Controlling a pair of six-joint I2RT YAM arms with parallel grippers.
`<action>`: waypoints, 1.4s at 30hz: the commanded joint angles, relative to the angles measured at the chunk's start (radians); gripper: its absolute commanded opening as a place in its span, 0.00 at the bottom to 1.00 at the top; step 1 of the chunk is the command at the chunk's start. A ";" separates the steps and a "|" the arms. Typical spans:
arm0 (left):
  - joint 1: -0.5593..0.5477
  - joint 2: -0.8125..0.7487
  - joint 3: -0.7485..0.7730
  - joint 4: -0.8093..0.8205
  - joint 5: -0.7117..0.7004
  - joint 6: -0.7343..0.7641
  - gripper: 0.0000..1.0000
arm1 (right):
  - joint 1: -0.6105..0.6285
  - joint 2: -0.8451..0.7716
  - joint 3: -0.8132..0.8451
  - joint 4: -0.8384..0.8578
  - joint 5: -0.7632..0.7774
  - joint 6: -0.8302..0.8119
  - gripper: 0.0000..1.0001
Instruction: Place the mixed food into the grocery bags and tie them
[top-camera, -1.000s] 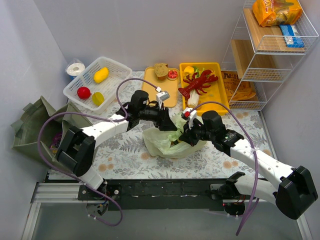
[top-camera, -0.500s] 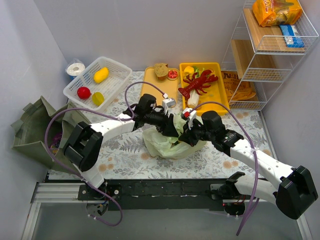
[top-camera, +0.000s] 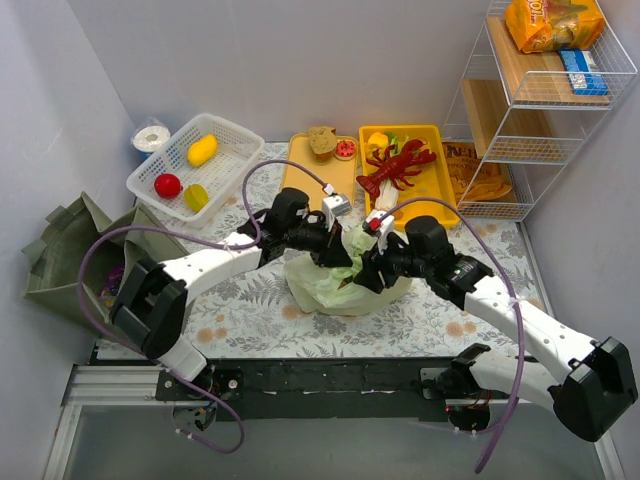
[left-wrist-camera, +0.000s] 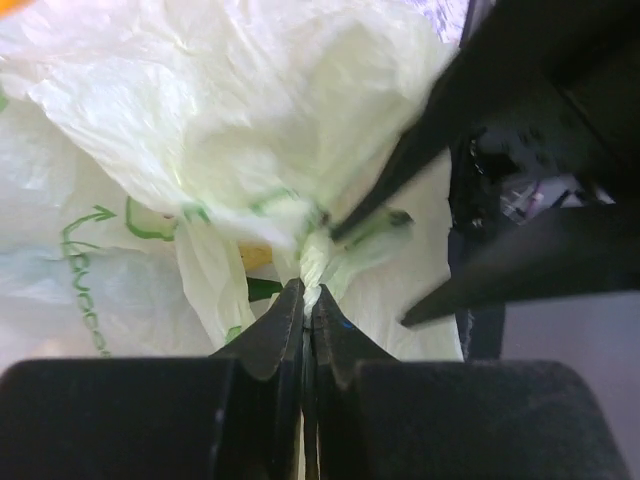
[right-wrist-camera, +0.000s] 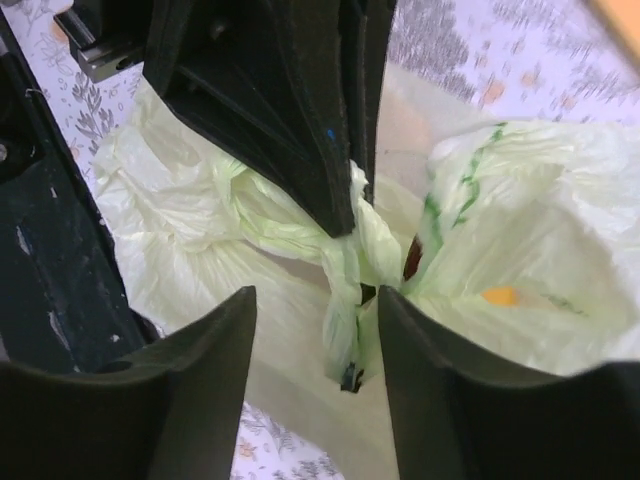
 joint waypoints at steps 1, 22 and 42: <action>-0.003 -0.191 -0.035 0.001 -0.144 0.125 0.00 | 0.005 -0.053 0.149 -0.042 -0.001 -0.020 0.67; -0.003 -0.428 -0.133 -0.006 -0.358 0.325 0.00 | -0.199 0.465 0.692 -0.303 -0.602 -0.472 0.94; -0.003 -0.445 -0.130 -0.036 -0.341 0.379 0.00 | -0.133 0.588 0.645 -0.154 -0.749 -0.530 0.93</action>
